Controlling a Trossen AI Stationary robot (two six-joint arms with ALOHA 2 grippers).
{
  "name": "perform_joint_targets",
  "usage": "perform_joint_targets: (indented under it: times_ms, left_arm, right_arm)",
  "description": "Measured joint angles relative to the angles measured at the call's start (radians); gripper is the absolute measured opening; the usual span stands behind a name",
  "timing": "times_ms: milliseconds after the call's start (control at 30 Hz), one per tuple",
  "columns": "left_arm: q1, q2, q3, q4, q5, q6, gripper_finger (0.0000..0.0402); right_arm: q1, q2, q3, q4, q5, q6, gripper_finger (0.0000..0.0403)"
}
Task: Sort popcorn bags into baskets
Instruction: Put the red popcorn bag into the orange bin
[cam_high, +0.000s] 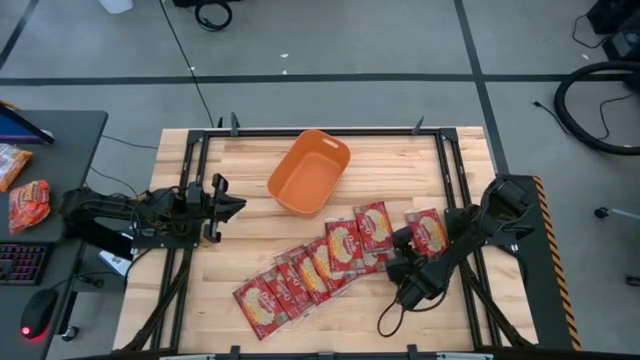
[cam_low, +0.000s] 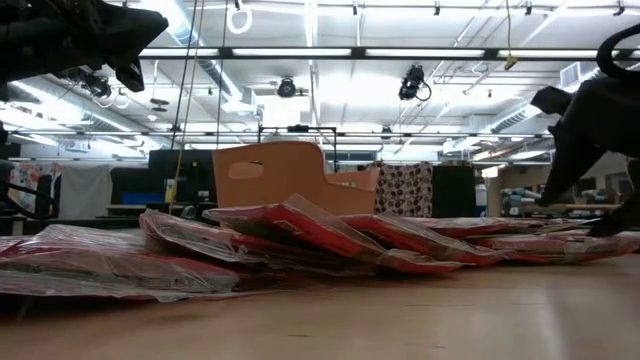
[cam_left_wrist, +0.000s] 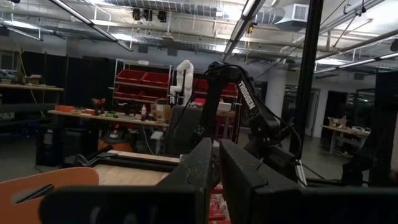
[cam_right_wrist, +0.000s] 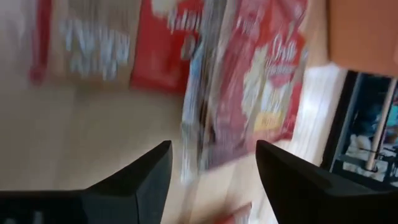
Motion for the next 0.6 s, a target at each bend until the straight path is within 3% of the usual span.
perform_joint_targets:
  times_ms: [133,300,600]
  left_arm:
    - [0.0,0.0,0.0,-0.001,0.0,0.0,0.0036]
    - [0.0,0.0,0.0,-0.002,0.0,0.001,0.0036]
    - [0.0,0.0,0.0,-0.003,0.0,0.001,0.0036]
  right_arm:
    - [-0.015,0.0,-0.01,0.05,0.064,-0.013,0.0232]
    - [-0.051,0.0,-0.044,0.16,0.067,-0.062,0.0214]
    - [-0.107,0.0,-0.065,0.223,0.055,-0.072,0.01]
